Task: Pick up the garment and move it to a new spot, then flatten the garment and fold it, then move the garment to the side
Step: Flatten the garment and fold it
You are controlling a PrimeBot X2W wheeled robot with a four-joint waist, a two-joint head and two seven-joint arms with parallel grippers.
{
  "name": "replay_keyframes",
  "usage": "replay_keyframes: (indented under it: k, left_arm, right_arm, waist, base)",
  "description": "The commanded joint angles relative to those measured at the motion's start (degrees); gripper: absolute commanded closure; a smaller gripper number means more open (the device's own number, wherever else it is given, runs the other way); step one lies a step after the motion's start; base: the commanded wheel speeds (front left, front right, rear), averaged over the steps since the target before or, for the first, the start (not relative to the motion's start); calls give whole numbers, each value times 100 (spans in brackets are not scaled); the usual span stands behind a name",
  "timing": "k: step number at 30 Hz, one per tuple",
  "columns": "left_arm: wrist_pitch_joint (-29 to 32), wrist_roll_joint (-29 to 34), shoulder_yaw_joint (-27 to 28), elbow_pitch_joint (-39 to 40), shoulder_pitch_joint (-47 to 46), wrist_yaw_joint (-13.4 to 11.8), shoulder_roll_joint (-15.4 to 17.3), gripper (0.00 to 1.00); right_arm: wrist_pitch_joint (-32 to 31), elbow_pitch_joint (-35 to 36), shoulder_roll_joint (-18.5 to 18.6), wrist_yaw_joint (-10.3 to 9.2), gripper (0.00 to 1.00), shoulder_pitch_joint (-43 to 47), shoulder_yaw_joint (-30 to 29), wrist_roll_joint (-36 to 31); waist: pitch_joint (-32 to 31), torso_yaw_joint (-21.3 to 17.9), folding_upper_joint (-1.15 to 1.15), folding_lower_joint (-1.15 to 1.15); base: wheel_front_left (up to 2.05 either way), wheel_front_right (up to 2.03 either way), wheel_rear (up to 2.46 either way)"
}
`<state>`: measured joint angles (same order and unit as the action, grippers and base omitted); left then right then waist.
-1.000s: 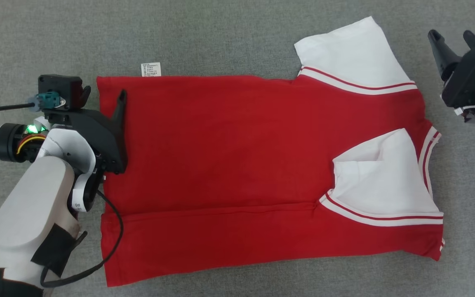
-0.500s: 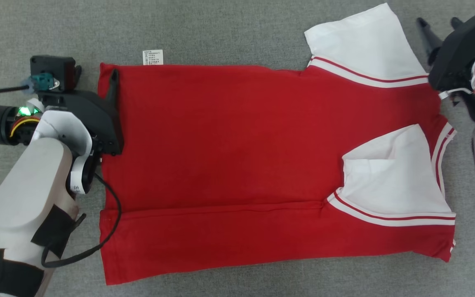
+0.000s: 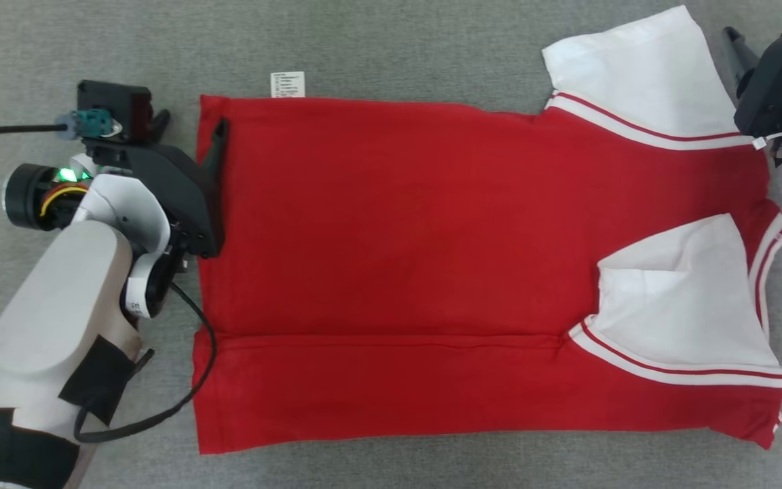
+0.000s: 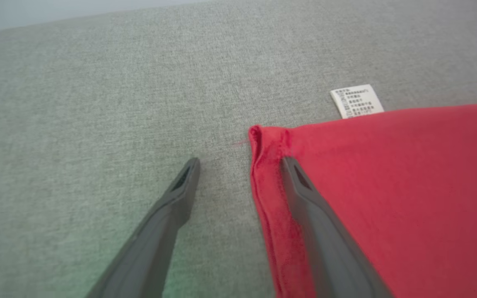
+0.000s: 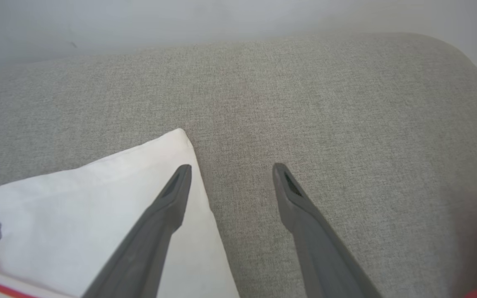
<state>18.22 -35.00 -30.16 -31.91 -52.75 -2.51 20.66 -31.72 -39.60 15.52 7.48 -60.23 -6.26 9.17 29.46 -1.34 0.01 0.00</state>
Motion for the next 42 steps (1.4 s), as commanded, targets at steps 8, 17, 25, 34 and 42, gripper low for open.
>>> replay_keyframes:
  k: [8,17,25,34,42]
  left_arm:
    - [24,36,-177,69,294,-63,-79,0]
    - [-86,87,-193,259,202,-175,-68,0]
    - [-130,15,-276,155,326,-164,-166,0]
    - [-184,-23,-333,127,330,-143,-228,3]
    - [-492,-14,-339,26,348,-126,-312,100]
  right_arm:
    - [309,-290,23,2,0,-57,-276,-243]
    - [628,-677,-122,2,0,-253,-674,-791]
    - [518,-1021,-320,7,0,-235,-483,-616]
    - [318,-1174,-166,10,56,-144,-65,-282]
    - [399,-1115,82,-6,100,-101,102,-174]
  waist:
    - [-16,309,-1,0]
    - [276,398,-1,0]
    - [229,375,-1,0]
    - [200,401,-1,0]
    - [179,391,-1,0]
  base:
    - [0,0,0]
    - [0,0,0]
    - [0,0,0]
    - [0,0,0]
    - [0,0,0]
